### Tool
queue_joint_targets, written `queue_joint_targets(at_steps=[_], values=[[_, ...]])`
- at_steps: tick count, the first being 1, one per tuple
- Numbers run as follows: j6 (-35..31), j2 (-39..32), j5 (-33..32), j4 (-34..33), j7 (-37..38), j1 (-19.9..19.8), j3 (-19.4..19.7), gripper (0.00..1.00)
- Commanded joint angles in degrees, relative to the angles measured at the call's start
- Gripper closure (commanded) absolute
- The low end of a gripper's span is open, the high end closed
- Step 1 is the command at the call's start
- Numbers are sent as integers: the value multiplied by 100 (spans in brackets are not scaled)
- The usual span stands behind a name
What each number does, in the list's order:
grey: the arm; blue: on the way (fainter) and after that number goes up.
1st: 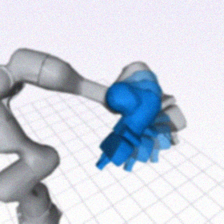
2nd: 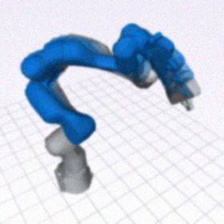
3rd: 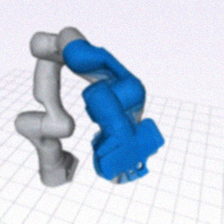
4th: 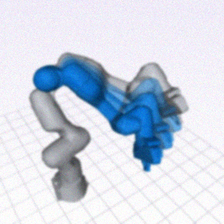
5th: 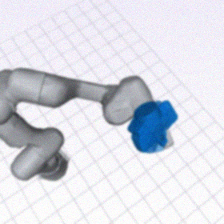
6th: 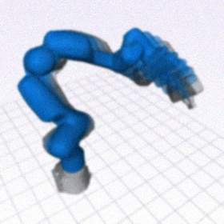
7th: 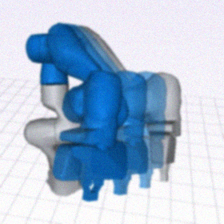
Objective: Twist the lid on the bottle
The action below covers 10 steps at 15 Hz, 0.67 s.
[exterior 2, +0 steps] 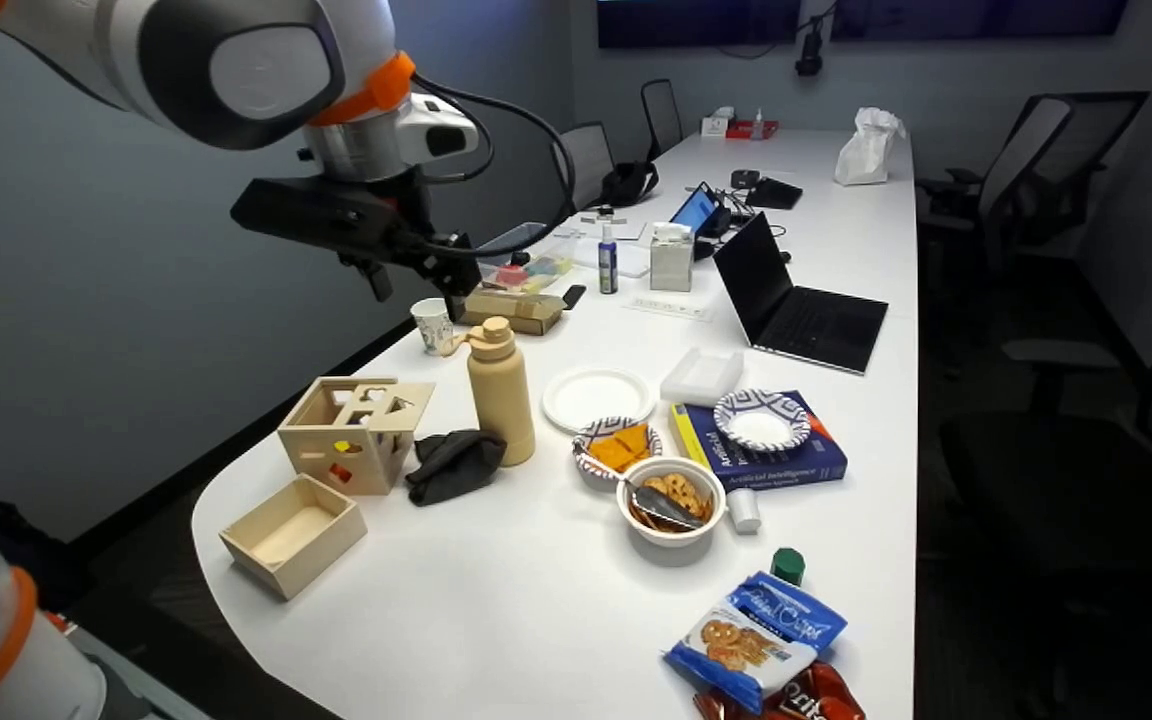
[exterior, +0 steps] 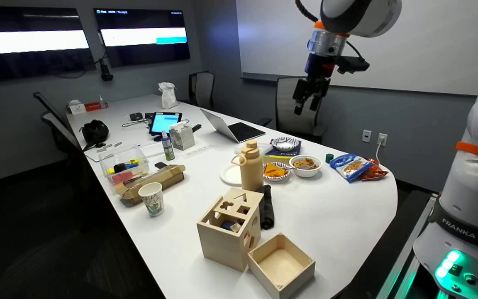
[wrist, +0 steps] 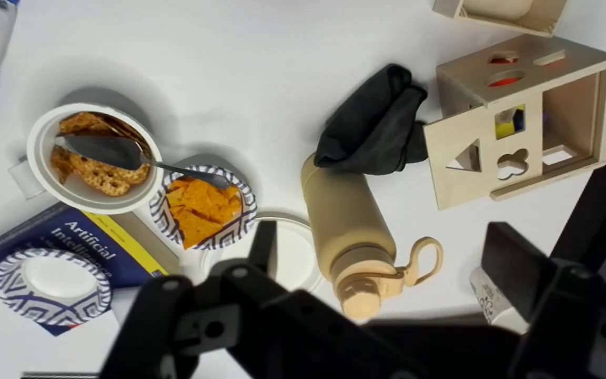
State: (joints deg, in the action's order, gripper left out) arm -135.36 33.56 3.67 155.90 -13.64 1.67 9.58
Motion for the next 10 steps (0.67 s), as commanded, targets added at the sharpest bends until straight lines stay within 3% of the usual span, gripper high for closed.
queue_joint_targets(at_steps=[1, 10], values=[[-384, -1227, 220, -691, 53, 311, -244, 0], [-202, -3357, 380, -2422, 42, 218, -565, 0]])
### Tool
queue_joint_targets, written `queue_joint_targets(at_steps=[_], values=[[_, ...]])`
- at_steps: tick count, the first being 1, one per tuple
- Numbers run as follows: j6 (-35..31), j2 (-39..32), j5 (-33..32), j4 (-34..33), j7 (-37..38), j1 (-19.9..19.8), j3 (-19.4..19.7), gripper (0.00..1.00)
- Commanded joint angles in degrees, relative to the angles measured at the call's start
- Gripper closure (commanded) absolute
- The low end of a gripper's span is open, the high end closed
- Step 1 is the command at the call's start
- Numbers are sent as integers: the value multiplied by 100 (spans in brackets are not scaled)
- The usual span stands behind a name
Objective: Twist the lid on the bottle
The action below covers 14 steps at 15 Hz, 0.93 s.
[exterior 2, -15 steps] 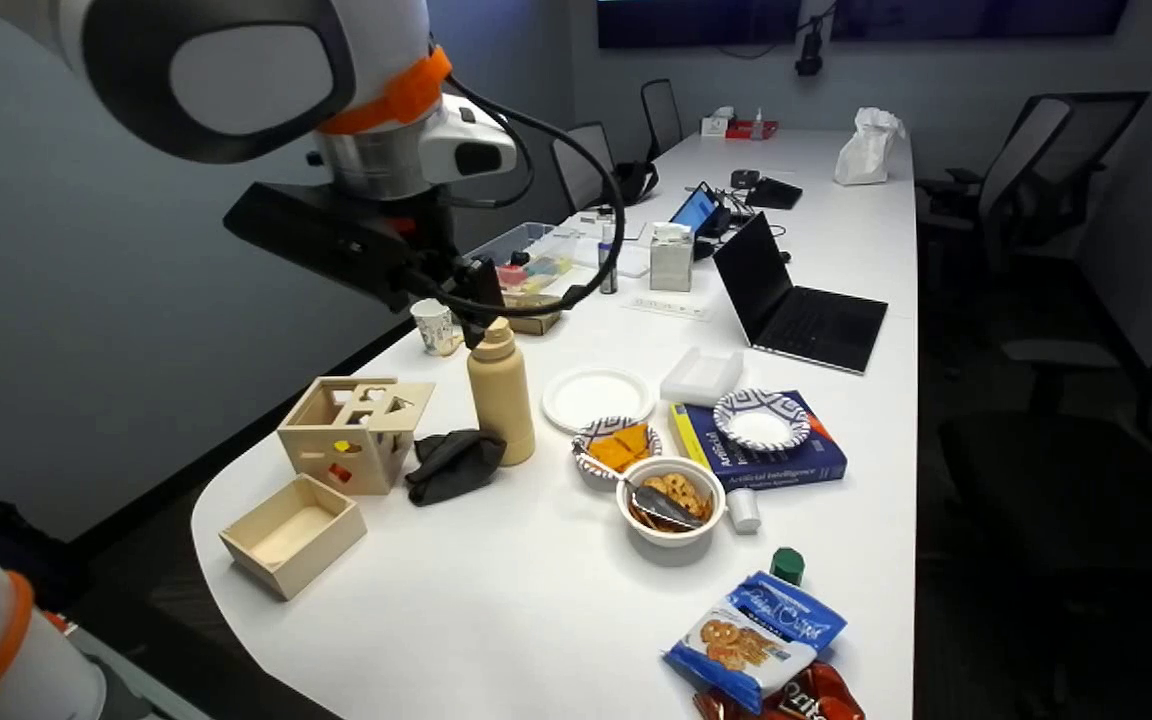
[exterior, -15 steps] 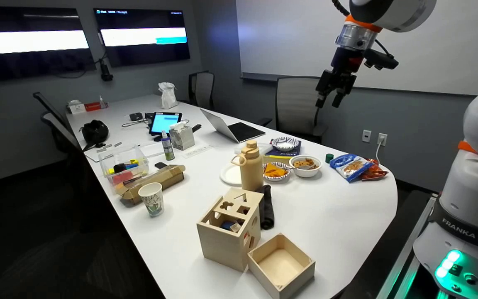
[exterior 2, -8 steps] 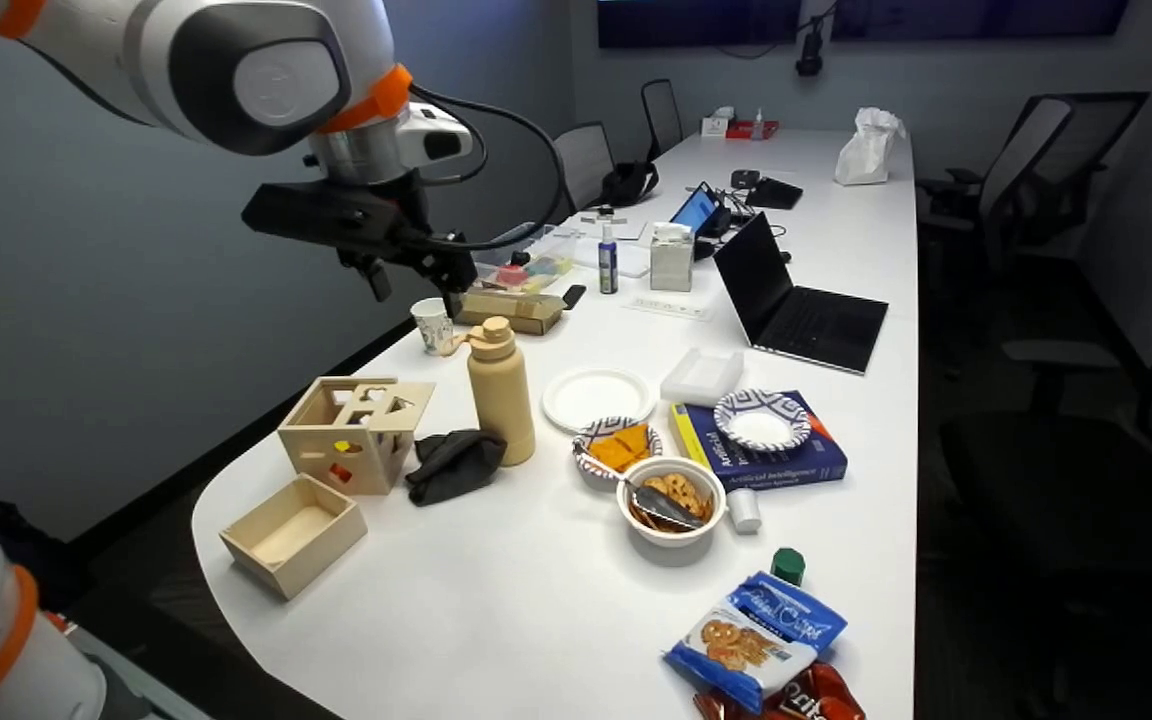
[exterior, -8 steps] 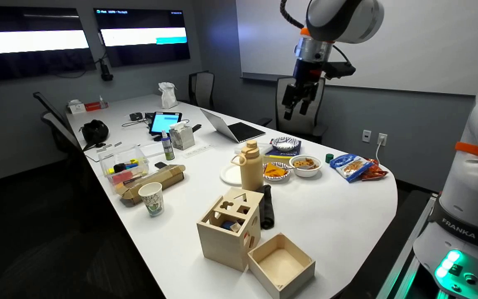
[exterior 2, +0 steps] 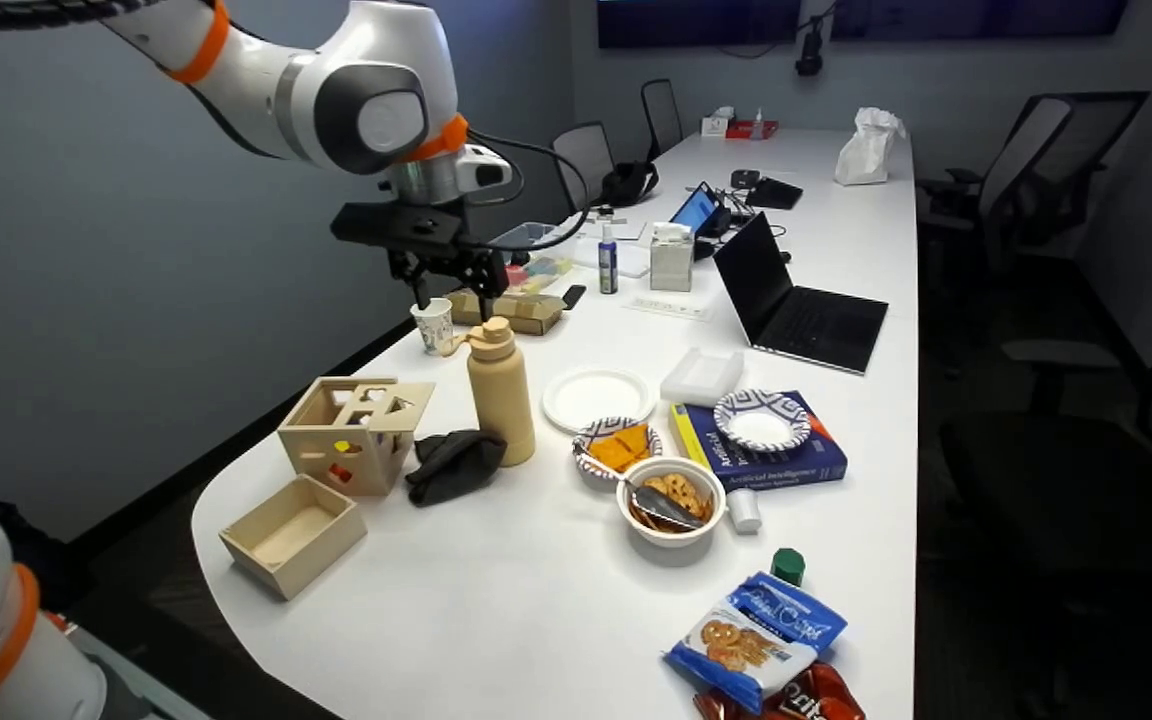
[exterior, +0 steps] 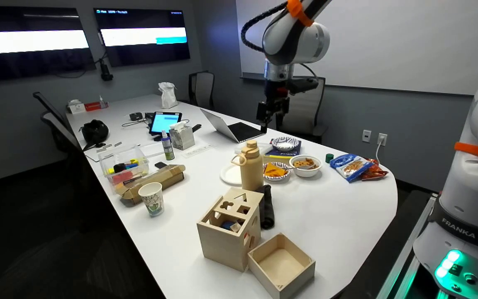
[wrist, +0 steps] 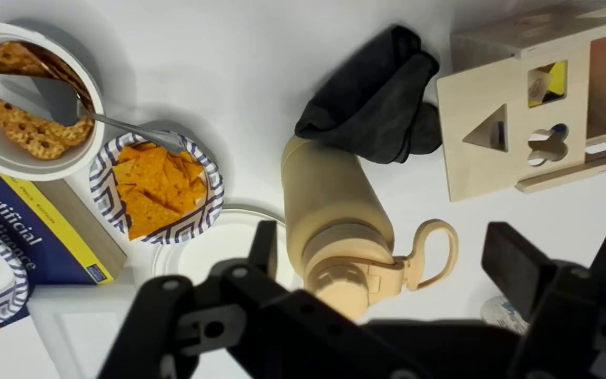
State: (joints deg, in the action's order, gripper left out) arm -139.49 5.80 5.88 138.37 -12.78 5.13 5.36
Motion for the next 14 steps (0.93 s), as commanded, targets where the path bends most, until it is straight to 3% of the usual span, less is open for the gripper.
queue_joint_targets(at_steps=[1, 14], values=[[226, -751, 148, -826, -16, -166, -187, 0], [184, -2046, -59, -1869, 294, -411, -496, 0]])
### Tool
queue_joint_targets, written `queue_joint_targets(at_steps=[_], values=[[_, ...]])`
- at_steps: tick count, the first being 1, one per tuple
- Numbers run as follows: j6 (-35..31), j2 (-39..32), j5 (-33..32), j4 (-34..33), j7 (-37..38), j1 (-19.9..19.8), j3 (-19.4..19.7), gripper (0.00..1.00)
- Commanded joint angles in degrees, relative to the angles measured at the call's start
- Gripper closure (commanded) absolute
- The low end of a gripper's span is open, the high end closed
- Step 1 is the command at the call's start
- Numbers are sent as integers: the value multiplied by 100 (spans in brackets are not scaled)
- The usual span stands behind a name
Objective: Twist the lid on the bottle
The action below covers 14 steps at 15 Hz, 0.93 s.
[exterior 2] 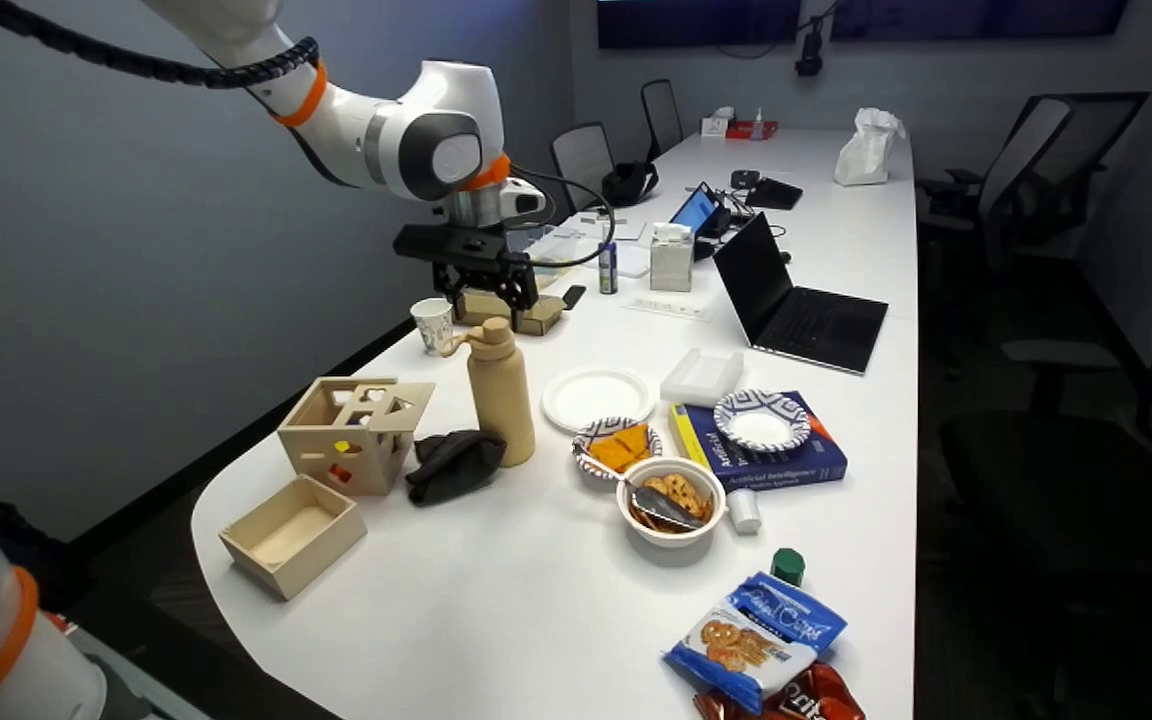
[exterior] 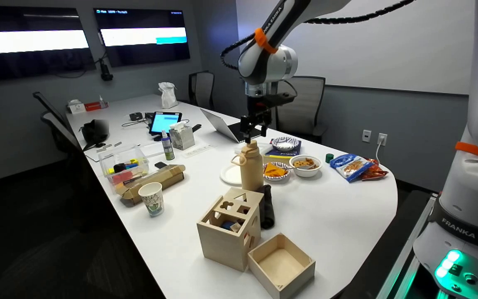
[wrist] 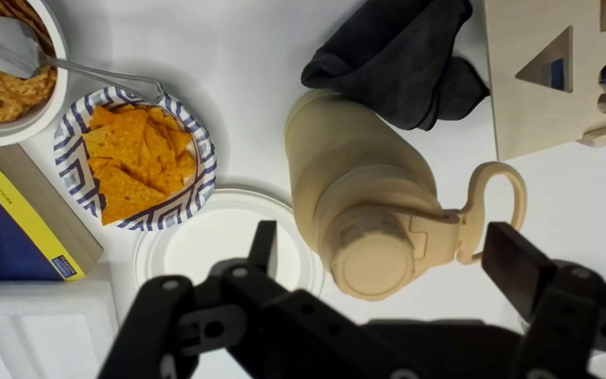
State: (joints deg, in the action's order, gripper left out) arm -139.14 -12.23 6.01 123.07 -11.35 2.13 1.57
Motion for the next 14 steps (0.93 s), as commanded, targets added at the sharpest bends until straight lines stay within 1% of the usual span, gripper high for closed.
queue_joint_targets(at_steps=[1, 7, 8, 9, 10, 11, 12, 14], values=[[148, -292, -81, -386, 161, -121, -127, 0], [181, -525, -116, -647, 240, -132, -157, 0], [188, -535, -131, -665, 258, -127, -156, 7], [192, -541, -137, -678, 273, -124, -157, 28], [196, -525, -154, -670, 303, -117, -153, 32], [183, -498, -190, -648, 339, -107, -141, 32], [182, -466, -216, -629, 372, -99, -136, 38], [207, -405, -269, -595, 448, -93, -121, 56]])
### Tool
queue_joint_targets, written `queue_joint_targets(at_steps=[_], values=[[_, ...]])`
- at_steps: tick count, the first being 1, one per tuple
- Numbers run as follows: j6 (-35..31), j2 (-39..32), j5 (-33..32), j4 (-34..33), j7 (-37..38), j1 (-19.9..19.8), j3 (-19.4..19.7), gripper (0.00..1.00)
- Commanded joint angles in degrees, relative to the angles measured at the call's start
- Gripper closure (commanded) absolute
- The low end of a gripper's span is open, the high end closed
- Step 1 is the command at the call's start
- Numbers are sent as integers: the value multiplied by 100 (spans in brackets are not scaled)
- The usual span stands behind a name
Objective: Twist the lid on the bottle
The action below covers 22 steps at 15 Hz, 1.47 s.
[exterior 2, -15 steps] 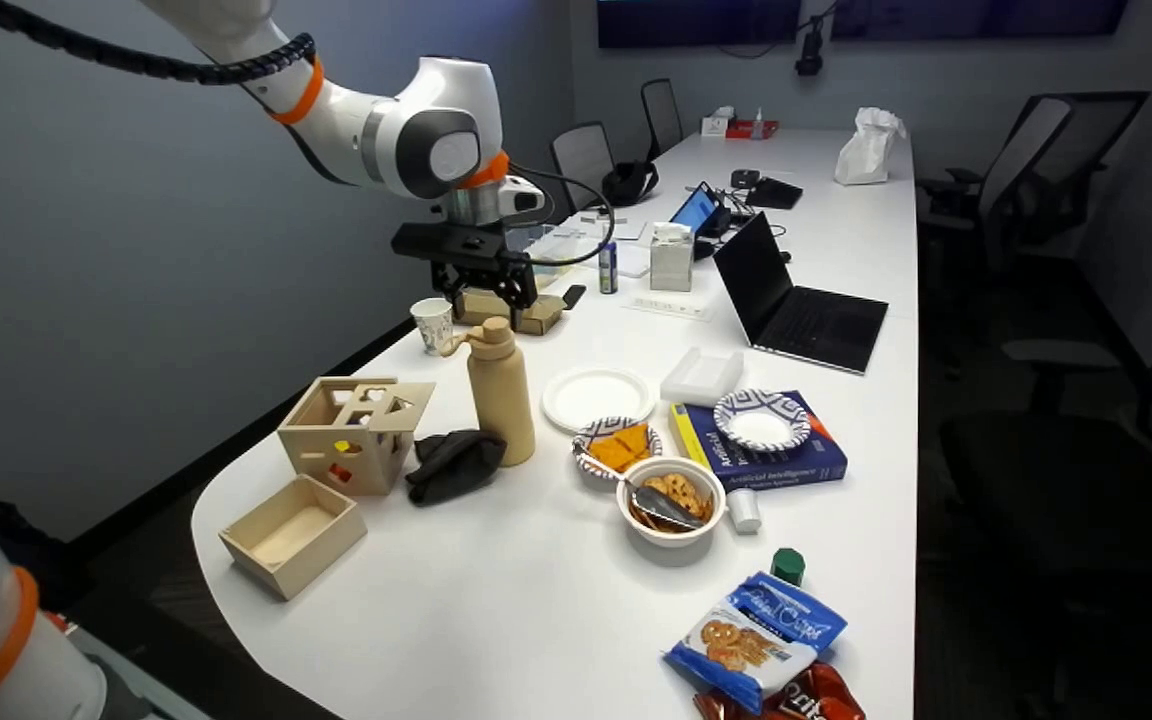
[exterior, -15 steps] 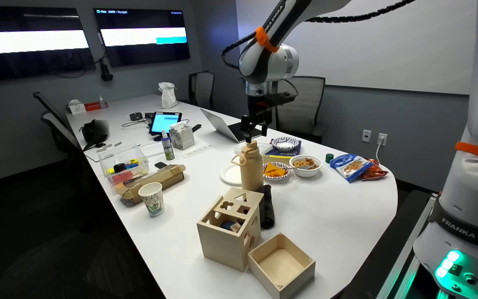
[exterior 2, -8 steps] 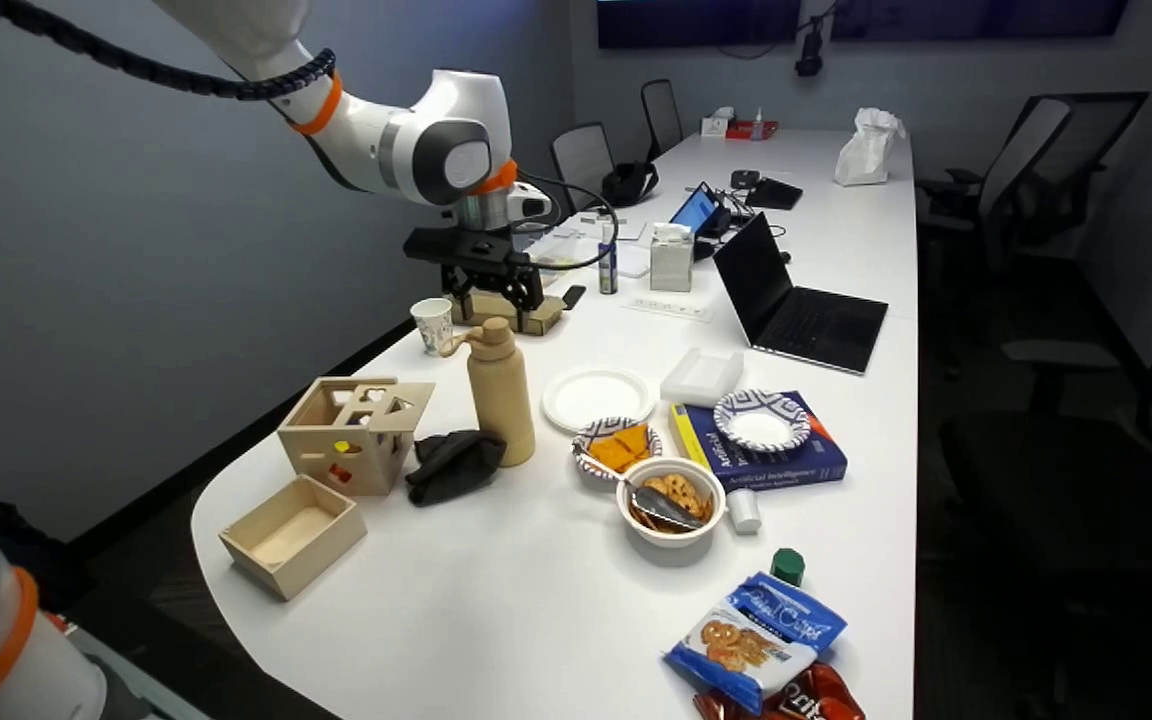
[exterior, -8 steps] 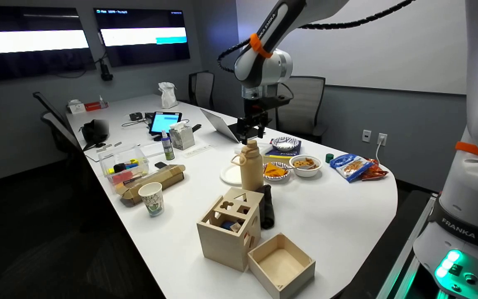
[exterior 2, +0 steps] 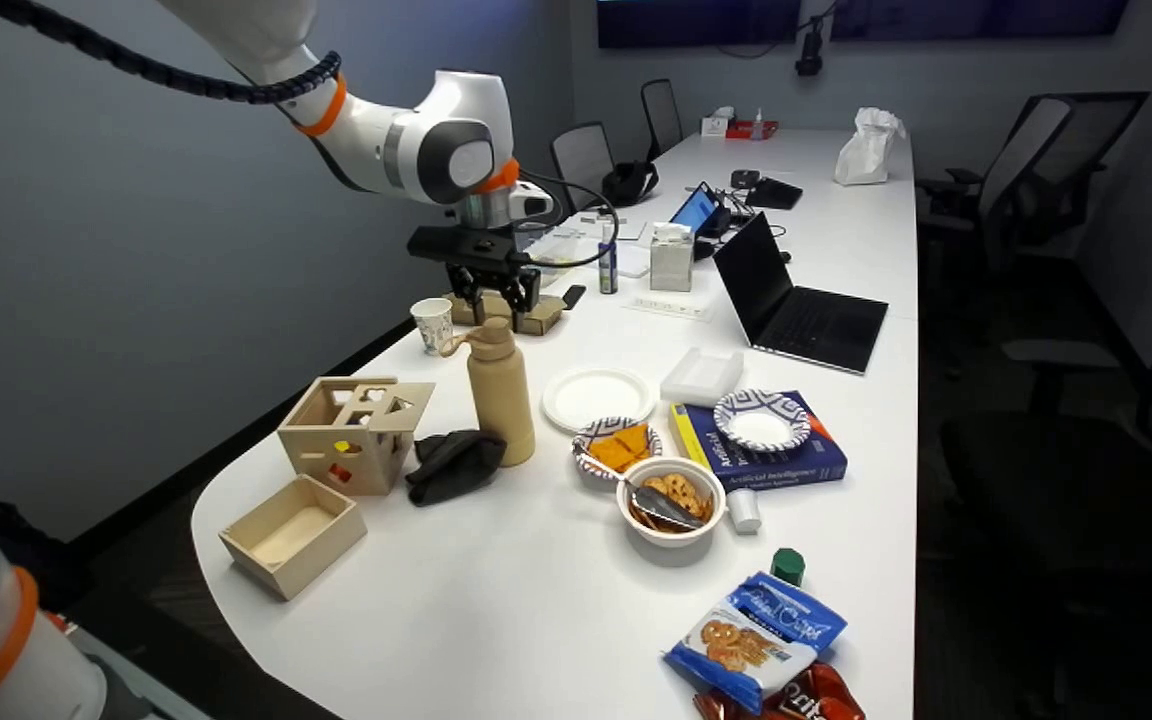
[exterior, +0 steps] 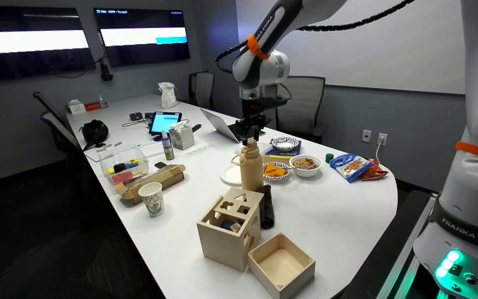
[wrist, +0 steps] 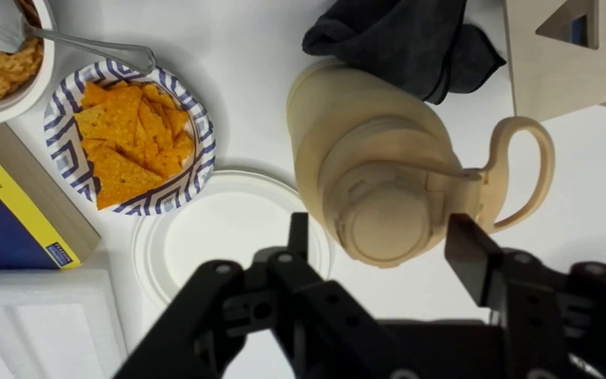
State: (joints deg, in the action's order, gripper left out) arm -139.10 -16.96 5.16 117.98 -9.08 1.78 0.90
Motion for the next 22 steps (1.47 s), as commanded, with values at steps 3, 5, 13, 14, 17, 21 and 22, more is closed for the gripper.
queue_joint_targets(at_steps=[3, 5, 13, 14, 17, 21, 22], values=[[325, 65, -237, -80, 294, -56, -55, 78], [441, 48, -249, -108, 288, -53, -72, 80], [421, 30, -703, -63, -219, -34, -217, 80], [385, 21, -736, -55, -350, -48, -246, 80], [341, 5, -755, -43, -804, -108, -318, 80], [365, -3, -730, -54, -1390, -170, -375, 80], [377, -14, -748, -63, -1547, -186, -388, 80]])
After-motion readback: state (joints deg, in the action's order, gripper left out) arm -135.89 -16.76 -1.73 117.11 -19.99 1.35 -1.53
